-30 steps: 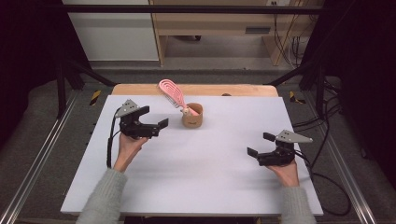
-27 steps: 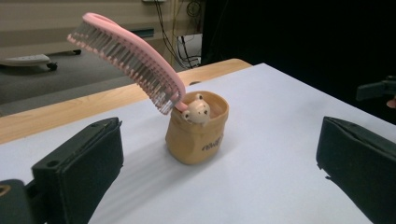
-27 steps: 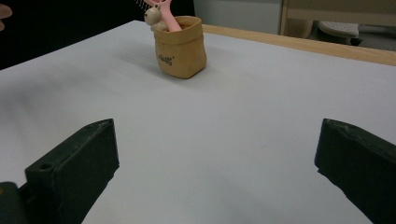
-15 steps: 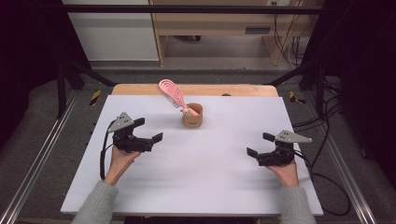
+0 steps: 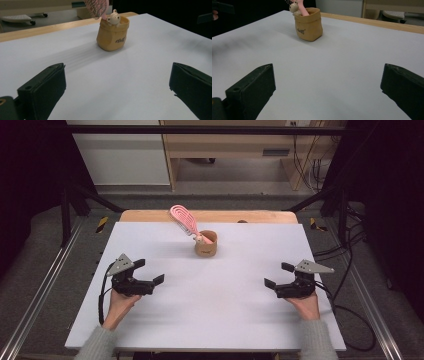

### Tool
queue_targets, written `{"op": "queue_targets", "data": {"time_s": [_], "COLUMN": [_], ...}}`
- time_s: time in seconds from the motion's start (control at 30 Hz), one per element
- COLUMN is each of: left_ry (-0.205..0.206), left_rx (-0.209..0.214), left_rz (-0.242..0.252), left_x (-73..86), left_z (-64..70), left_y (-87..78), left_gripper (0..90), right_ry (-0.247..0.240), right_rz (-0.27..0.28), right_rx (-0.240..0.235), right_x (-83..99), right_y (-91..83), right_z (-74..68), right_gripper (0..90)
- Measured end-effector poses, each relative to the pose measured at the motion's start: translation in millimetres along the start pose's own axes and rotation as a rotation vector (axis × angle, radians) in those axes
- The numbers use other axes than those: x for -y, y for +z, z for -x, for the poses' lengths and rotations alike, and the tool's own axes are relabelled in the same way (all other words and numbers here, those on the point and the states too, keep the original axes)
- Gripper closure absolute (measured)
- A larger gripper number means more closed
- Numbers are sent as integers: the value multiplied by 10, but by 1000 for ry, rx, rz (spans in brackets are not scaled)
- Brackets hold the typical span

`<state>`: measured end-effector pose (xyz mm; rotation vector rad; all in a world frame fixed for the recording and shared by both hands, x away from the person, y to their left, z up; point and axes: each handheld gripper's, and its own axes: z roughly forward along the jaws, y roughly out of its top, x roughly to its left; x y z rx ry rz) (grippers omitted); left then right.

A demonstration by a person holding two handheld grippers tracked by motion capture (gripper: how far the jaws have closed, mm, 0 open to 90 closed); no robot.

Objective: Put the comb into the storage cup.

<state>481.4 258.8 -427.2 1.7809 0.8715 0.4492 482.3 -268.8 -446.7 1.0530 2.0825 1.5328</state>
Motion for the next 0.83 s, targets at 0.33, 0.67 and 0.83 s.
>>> {"op": "queue_targets", "data": {"time_s": [0.33, 0.67, 0.83], "left_ry": [-33, -16, -31], "left_rx": [-15, 5, 10], "left_rz": [-4, -33, -24], "left_x": [205, 326, 325], "left_z": [-108, -116, -136], "left_y": [-139, -161, -181], "left_gripper": [9, 11, 11], "right_ry": [1, -1, -1], "right_rz": [-4, -6, -14], "right_rx": [-2, -9, -11], "right_x": [10, 15, 20], "right_y": [2, 11, 22], "right_z": [3, 3, -2], "right_gripper": [1, 1, 1]}}
